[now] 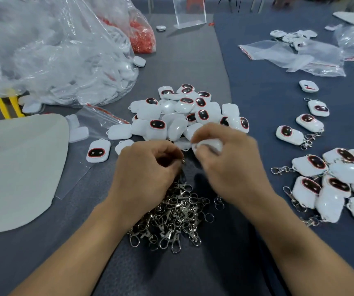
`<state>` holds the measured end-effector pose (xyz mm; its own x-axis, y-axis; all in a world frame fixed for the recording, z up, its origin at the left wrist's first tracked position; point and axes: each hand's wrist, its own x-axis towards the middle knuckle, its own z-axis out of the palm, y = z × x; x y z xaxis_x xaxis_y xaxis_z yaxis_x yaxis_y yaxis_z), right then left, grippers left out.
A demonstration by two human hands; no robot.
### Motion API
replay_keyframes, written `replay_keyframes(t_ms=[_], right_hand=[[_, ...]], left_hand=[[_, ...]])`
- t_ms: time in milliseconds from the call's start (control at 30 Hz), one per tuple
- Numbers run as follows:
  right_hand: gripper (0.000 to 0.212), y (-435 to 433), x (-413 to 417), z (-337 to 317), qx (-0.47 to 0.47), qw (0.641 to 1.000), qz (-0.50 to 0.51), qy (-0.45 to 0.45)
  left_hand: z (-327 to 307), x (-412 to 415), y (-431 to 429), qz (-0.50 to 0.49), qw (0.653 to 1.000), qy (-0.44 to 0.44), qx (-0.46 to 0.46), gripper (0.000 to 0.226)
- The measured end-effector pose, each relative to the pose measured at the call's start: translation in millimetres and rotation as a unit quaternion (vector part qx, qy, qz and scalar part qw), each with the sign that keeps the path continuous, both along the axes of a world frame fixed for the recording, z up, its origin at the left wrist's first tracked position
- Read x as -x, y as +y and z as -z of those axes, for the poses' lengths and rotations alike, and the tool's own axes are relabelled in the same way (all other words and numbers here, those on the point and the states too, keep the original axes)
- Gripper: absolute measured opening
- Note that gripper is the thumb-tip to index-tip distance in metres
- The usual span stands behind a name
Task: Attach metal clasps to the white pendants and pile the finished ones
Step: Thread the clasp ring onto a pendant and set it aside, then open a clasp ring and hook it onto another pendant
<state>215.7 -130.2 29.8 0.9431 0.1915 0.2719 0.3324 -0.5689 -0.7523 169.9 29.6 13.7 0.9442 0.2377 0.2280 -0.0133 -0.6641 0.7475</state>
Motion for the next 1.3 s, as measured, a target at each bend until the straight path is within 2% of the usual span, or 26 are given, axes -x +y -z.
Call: replay_keyframes(t_ms=[100, 200, 300, 367, 533, 600, 733, 867, 1033, 1200, 1300], right_hand=[[0.017, 9, 4, 5, -0.018, 0.998, -0.056, 0.024], [0.010, 8, 0, 7, -0.009, 0.998, -0.065, 0.021], [0.014, 8, 1, 9, -0.017, 0.998, -0.061, 0.025], [0.017, 10, 2, 10, -0.053, 0.997, -0.054, 0.028], [0.022, 15, -3, 14, -0.183, 0.977, -0.039, 0.103], [0.019, 15, -3, 15, -0.195, 0.973, -0.049, 0.111], [0.013, 12, -2, 13, -0.204, 0.970, -0.062, 0.121], [0.019, 11, -4, 11, -0.242, 0.954, -0.073, 0.161], [0.019, 11, -5, 9, -0.273, 0.939, -0.080, 0.195], [0.027, 10, -7, 9, -0.269, 0.934, -0.110, 0.207], [0.020, 7, -8, 10, -0.243, 0.938, -0.133, 0.207]], left_hand=[[-4, 0, 0, -0.011, 1.000, -0.019, 0.021, 0.016], [-7, 1, 1, -0.023, 0.999, -0.038, -0.019, 0.021], [-5, 1, 1, -0.023, 0.997, -0.052, -0.049, 0.012], [-3, 0, -1, -0.037, 0.997, -0.062, -0.015, 0.013], [-2, -6, 2, -0.014, 0.986, -0.047, 0.156, 0.021], [-3, -6, 5, 0.005, 0.976, -0.046, 0.212, 0.027], [-4, -7, 3, 0.036, 0.952, -0.044, 0.302, 0.021], [-6, -6, 2, 0.049, 0.944, -0.044, 0.323, 0.025], [-8, -5, 3, 0.060, 0.949, -0.046, 0.306, 0.028], [-9, -6, 4, 0.060, 0.945, -0.020, 0.322, 0.023], [-10, -6, 7, 0.067, 0.938, 0.023, 0.338, 0.027]])
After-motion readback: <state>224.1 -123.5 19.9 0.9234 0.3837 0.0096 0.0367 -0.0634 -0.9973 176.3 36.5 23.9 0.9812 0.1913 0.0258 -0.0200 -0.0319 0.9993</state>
